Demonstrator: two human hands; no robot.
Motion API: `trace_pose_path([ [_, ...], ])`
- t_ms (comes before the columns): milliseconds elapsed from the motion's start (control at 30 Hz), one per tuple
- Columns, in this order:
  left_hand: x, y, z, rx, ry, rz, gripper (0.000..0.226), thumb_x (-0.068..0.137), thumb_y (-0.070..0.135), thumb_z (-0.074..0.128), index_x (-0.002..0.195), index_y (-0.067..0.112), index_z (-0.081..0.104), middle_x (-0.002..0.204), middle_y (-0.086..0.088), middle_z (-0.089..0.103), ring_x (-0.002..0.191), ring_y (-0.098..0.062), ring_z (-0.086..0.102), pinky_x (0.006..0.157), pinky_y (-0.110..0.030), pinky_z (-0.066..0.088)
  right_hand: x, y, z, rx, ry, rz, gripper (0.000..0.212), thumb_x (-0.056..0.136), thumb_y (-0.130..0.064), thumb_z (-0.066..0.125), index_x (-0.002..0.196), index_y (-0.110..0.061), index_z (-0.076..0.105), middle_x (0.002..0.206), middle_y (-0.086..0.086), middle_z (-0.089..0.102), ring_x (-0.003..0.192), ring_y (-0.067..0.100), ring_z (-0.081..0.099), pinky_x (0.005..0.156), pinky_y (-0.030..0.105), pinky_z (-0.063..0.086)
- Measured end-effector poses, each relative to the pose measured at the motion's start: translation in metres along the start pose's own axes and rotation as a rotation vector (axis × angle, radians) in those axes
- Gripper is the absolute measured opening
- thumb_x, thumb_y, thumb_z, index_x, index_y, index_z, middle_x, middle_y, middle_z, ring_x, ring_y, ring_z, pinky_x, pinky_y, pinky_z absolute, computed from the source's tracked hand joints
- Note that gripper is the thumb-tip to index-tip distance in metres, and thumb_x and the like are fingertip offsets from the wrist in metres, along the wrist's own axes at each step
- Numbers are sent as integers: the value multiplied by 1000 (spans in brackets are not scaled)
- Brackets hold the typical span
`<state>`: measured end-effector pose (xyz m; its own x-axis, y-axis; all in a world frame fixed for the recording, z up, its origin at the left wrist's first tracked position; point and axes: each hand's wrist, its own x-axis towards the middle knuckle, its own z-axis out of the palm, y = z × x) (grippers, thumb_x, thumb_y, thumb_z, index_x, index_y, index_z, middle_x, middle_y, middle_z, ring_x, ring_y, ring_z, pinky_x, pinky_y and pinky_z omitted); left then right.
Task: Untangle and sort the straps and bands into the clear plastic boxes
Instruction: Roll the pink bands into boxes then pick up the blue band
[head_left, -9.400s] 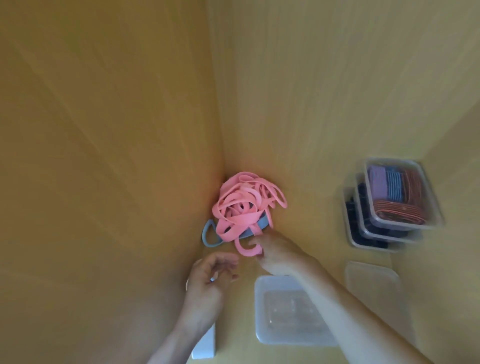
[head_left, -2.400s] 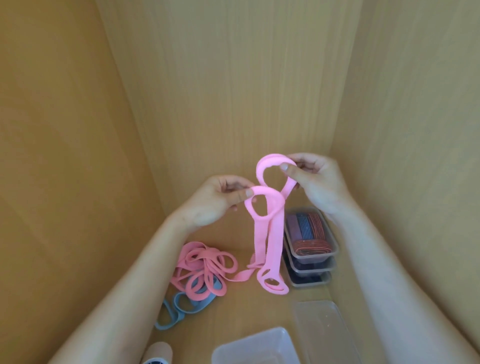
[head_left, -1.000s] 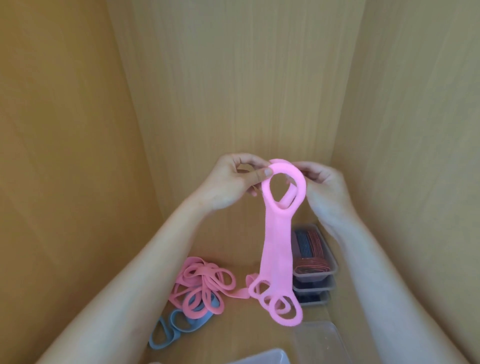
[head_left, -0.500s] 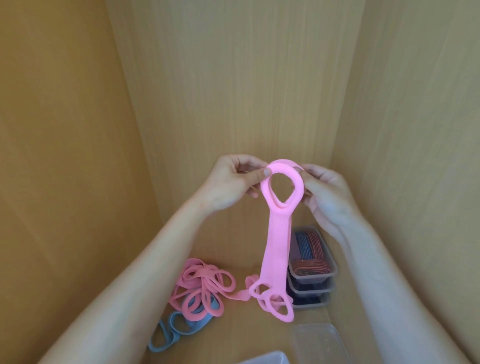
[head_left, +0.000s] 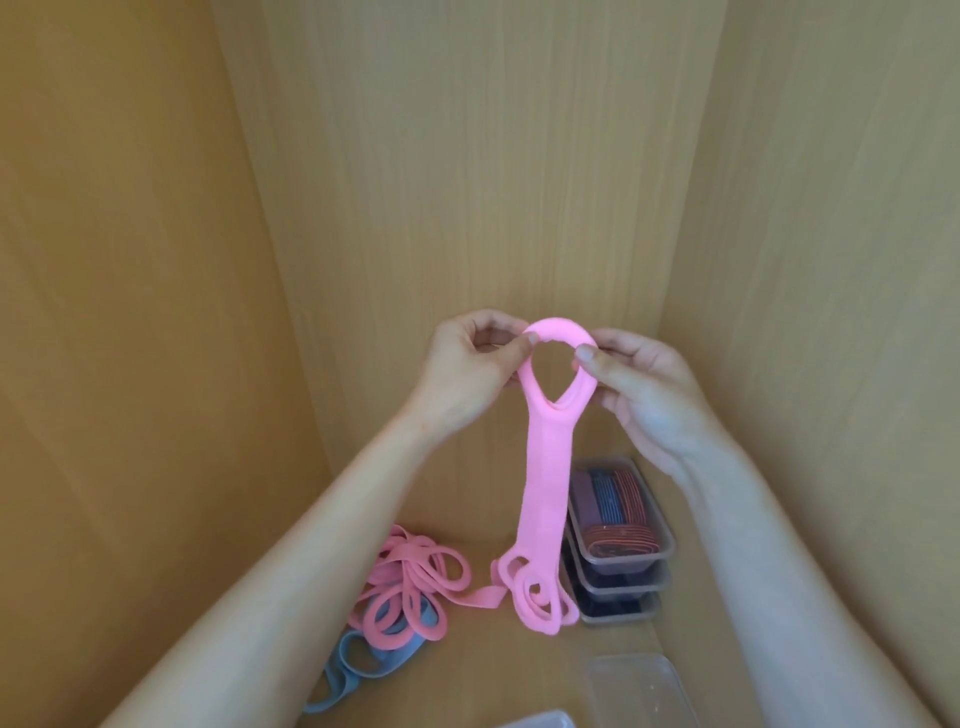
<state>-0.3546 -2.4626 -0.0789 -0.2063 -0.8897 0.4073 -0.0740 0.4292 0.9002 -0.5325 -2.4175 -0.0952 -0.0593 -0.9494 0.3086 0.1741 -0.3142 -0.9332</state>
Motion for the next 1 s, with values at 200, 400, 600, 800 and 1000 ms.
trace_pose_path([
  [200, -2, -4, 5, 37, 32, 33, 28, 88, 10, 74, 93, 21, 50, 91, -11, 74, 69, -16, 64, 65, -34, 52, -1, 4, 1, 33, 55, -19, 22, 75, -22, 73, 95, -15, 75, 81, -4, 72, 80, 8, 63, 77, 29, 52],
  [400, 2, -6, 9, 368, 42, 122, 30, 83, 13, 74, 86, 29, 49, 82, 5, 70, 63, -12, 63, 63, -39, 57, -2, 4, 4, 27, 57, -16, 28, 74, -23, 74, 99, -11, 72, 81, -4, 72, 77, 8, 63, 76, 32, 51],
  [600, 2, -2, 12, 379, 90, 98, 23, 81, 14, 69, 86, 29, 51, 79, 8, 75, 73, -11, 71, 66, -44, 59, -1, 6, 2, 32, 47, -32, 28, 71, -23, 76, 97, -12, 72, 83, -2, 72, 77, 10, 63, 78, 31, 48],
  [800, 2, 3, 12, 310, 129, 62, 26, 78, 6, 74, 84, 24, 56, 77, 2, 74, 70, -12, 72, 64, -41, 61, 1, 8, -3, 109, 6, -2, 61, 49, -36, 95, 99, -9, 71, 86, 6, 73, 73, 24, 71, 73, 35, 59],
  [1000, 6, 2, 7, 328, 122, 62, 26, 79, 7, 75, 83, 25, 57, 78, 2, 73, 72, -14, 72, 66, -38, 60, 0, 6, 1, 45, 17, -4, 39, 70, -17, 78, 105, -4, 67, 88, 13, 76, 76, 25, 72, 78, 39, 58],
])
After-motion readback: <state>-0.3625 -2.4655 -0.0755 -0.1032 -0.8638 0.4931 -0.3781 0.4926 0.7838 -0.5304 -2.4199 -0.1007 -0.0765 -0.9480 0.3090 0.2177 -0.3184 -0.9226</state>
